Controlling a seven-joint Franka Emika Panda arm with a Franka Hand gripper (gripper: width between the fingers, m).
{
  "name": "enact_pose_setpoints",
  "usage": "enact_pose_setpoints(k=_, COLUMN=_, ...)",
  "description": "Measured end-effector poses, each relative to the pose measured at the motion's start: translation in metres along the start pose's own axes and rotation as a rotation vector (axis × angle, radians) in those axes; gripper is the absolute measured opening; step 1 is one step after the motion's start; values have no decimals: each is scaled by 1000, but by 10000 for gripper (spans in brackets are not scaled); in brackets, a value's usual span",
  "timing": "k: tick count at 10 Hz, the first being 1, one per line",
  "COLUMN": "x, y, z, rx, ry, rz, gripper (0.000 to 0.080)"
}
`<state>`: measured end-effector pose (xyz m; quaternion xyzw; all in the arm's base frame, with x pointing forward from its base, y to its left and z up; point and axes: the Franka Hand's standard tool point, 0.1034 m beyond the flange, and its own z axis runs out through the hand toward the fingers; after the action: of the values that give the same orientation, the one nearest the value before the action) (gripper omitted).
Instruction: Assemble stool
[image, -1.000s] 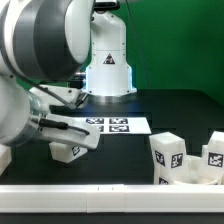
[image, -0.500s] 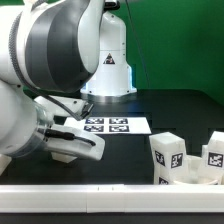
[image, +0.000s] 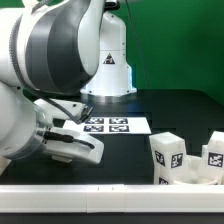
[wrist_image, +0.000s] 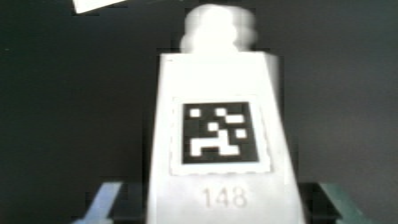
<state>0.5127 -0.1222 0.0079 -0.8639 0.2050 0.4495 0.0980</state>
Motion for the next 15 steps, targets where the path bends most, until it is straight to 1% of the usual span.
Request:
enact_pose_setpoints(k=2, x=-1, y=-1, z=-2, rx=0, ry=4, rz=-2, gripper=336)
enact_pose_setpoints(k=3, x=-5, y=-4, z=-8, rx=-1, ry=14, rz=-7, gripper=336)
enact_pose_setpoints(k=4, x=-12, y=-11, z=-16, rx=-3, ry=22, rz=-9, gripper=336)
enact_pose_setpoints(k=5, x=-23, y=-19, z=-26, rx=-6, ry=25, rz=0, gripper=336)
enact_pose_setpoints(k=7, x=-48, y=-49, z=-45, rx=-16, ry=54, rz=50, gripper=337)
enact_pose_setpoints(k=8, x=-57, y=-63, z=-49, rx=-23, ry=67, rz=61, gripper=337)
enact_pose_setpoints(k=9, x=-58, y=-67, z=-50, rx=-27, ry=75, rz=61, gripper=337)
enact_pose_setpoints(k=12, x=-47, y=-69, z=-57, rx=-16, ry=141, rz=58, gripper=337)
enact_pose_setpoints(k=13, x=-38, y=-74, z=-65, rx=-8, ry=221, rz=50, gripper=337)
enact_pose_setpoints(k=14, x=-37, y=-81, z=-72, rx=4, ry=320, rz=37, gripper=337)
enact_pose_setpoints(k=15, x=-49, y=-87, z=-77, rx=1, ry=387, rz=27, gripper=337)
